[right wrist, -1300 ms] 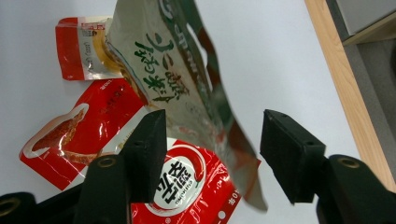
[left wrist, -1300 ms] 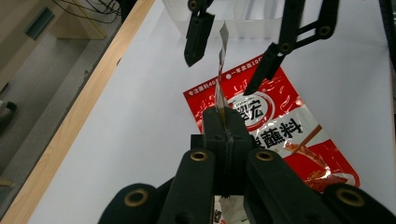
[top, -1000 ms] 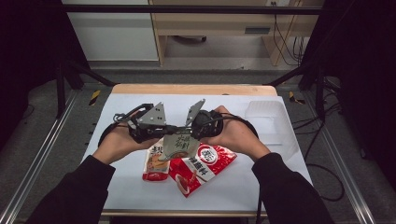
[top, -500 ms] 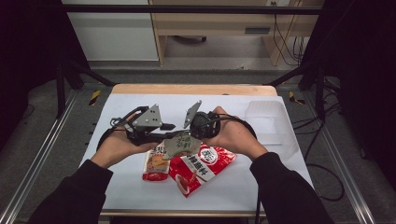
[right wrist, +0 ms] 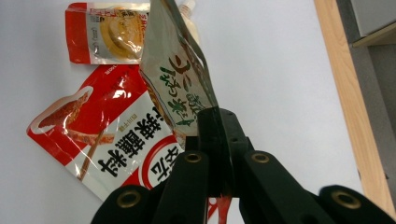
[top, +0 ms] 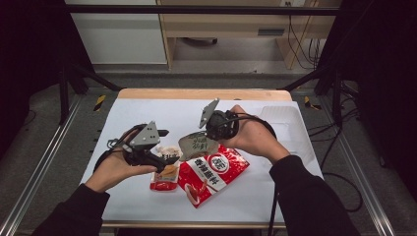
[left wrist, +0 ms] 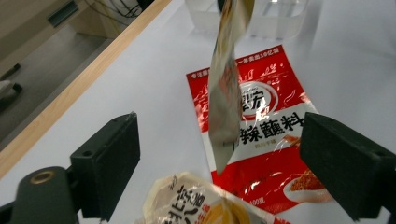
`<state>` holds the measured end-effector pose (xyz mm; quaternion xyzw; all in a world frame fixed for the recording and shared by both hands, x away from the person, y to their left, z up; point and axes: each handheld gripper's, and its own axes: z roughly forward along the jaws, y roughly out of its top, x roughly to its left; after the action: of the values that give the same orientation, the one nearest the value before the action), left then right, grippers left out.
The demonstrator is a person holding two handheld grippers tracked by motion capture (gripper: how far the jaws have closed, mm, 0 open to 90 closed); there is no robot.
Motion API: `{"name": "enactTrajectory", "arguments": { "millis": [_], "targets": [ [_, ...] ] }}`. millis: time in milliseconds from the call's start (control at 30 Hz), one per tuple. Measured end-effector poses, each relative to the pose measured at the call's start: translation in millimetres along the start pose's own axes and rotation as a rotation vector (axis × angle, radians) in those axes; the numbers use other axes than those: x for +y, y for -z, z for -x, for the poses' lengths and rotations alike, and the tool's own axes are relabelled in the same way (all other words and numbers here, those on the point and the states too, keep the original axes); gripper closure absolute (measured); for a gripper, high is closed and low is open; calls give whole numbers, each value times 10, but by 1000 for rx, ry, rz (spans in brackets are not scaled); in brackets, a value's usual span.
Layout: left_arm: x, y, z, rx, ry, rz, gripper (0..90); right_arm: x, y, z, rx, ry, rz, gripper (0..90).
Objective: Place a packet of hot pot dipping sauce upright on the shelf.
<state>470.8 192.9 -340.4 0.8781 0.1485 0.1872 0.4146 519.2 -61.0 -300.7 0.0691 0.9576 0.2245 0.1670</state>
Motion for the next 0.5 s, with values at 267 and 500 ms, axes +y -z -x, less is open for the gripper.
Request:
{"name": "enactTrajectory", "arguments": {
  "millis": [267,500],
  "targets": [
    [-486,22,-2,57,100,-10,83,-108,270,101,-9,-10,0,900],
    [-870,25,-33,157,153,-19,84,-250,499,158,-35,-21,-6,900]
  ]
}}
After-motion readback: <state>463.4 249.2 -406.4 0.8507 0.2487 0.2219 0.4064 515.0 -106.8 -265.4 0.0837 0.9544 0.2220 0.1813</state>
